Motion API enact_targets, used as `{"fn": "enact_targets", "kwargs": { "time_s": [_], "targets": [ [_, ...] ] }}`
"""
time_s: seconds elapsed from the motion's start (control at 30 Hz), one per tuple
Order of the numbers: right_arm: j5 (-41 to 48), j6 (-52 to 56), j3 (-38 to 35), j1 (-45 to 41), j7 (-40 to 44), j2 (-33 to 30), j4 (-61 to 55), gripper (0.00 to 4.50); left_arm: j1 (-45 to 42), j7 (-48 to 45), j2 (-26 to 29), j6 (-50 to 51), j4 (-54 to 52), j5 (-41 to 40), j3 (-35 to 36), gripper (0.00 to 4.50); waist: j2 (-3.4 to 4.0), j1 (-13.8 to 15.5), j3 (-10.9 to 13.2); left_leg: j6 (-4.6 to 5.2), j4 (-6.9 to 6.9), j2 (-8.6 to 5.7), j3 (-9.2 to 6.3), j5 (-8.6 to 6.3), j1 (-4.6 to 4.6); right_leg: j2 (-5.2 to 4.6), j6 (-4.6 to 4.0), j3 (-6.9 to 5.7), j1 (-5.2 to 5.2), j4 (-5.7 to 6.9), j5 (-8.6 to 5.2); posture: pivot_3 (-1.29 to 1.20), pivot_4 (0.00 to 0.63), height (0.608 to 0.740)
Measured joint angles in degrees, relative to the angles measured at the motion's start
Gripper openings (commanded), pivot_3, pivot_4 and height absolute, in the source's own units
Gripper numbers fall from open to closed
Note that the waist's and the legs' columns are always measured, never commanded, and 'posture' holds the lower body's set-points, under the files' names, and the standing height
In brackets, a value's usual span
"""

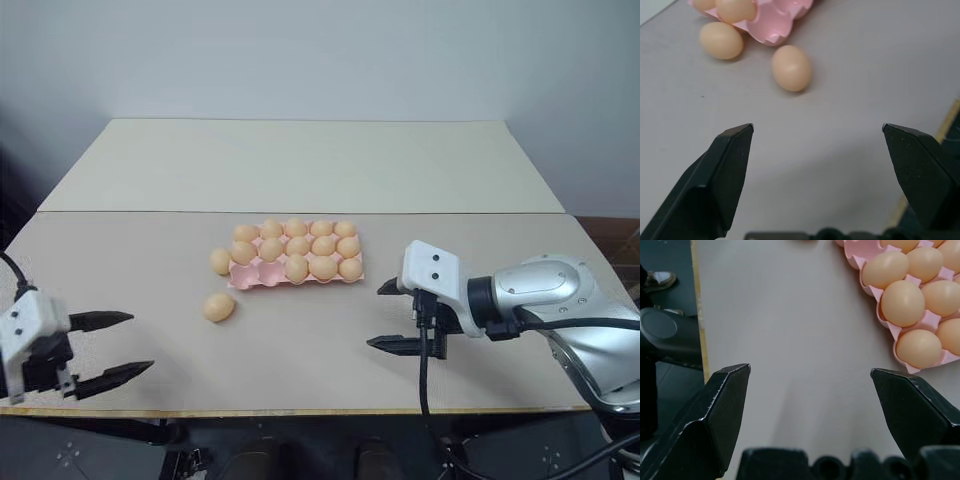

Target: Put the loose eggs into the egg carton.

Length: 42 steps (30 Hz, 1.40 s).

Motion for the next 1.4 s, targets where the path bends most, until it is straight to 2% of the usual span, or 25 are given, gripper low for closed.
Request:
{"fn": "enact_targets", "kwargs": {
  "time_s": [0.1,0.27,0.43,0.6,0.93,1.03,1.23,1.4],
  "targets": [
    [0.71,0.15,0.02,0.45,-2.18,0.49,-0.71,4.48,-2.65,6.50,-4.32,1.94,-1.64,0.20,-3.48,4.50,-0.01,0.00,-0.01,0.00,0.01,0.00,-0.01,0.00,-0.08,0.00,0.01,-0.01,-0.04,0.00,0.01,0.00,0.150,0.740],
    [1.12,1.16,0.31,1.27,-6.66,3.12,-2.19,4.48,-9.48,15.98,-10.45,5.33,-1.93,2.06,-15.14,4.50,-0.05,0.13,-0.02,0.01,0.11,-0.06,-0.07,0.01,-0.06,0.00,0.02,-0.02,-0.01,0.11,0.02,0.00,0.150,0.740],
    [1.55,1.60,0.37,1.05,-9.07,3.34,-2.42,4.48,-15.34,21.24,-11.52,6.21,0.87,5.64,-22.05,4.50,-0.08,0.13,-0.03,0.01,0.09,-0.17,-0.08,0.01,-0.07,0.00,0.03,-0.02,-0.02,0.07,0.02,0.00,0.150,0.740],
    [2.24,1.78,0.35,1.06,-9.98,3.20,-2.42,4.48,-19.69,23.97,-12.90,6.30,5.46,7.76,-25.18,4.50,-0.08,0.06,-0.03,0.01,0.10,-0.23,-0.10,0.01,-0.10,-0.02,0.03,-0.04,-0.03,0.07,0.02,0.00,0.150,0.740],
    [0.46,1.02,0.29,1.65,-11.25,1.97,0.03,4.48,-24.98,24.50,-15.87,3.52,13.38,10.97,-32.28,4.50,-0.08,0.15,-0.04,0.02,0.10,-0.26,-0.11,0.01,-0.12,-0.02,0.03,-0.05,-0.04,0.07,0.02,0.00,0.150,0.740],
    [0.46,1.02,0.27,1.95,-11.79,1.98,-0.14,4.50,-26.35,25.15,-17.21,3.25,15.17,11.58,-32.74,3.87,-0.09,0.17,-0.04,0.02,0.13,-0.27,-0.11,0.01,-0.15,-0.03,0.04,-0.05,-0.04,0.07,0.02,0.00,0.150,0.740],
    [0.45,1.02,0.17,2.30,-12.73,1.97,-0.18,4.50,-26.42,24.52,-17.31,3.48,15.28,12.05,-33.19,1.90,-0.08,0.15,-0.04,0.02,0.13,-0.26,-0.13,0.01,-0.16,-0.03,0.04,-0.06,-0.05,0.08,0.02,0.00,0.150,0.740],
    [0.22,1.01,0.14,2.32,-13.33,1.97,-0.12,4.50,-26.35,24.33,-16.15,3.85,14.59,12.22,-33.18,1.79,-0.09,0.14,-0.04,0.02,0.13,-0.26,-0.14,0.01,-0.16,-0.02,0.04,-0.06,-0.05,0.08,0.02,0.00,0.150,0.740]
  ]
}}
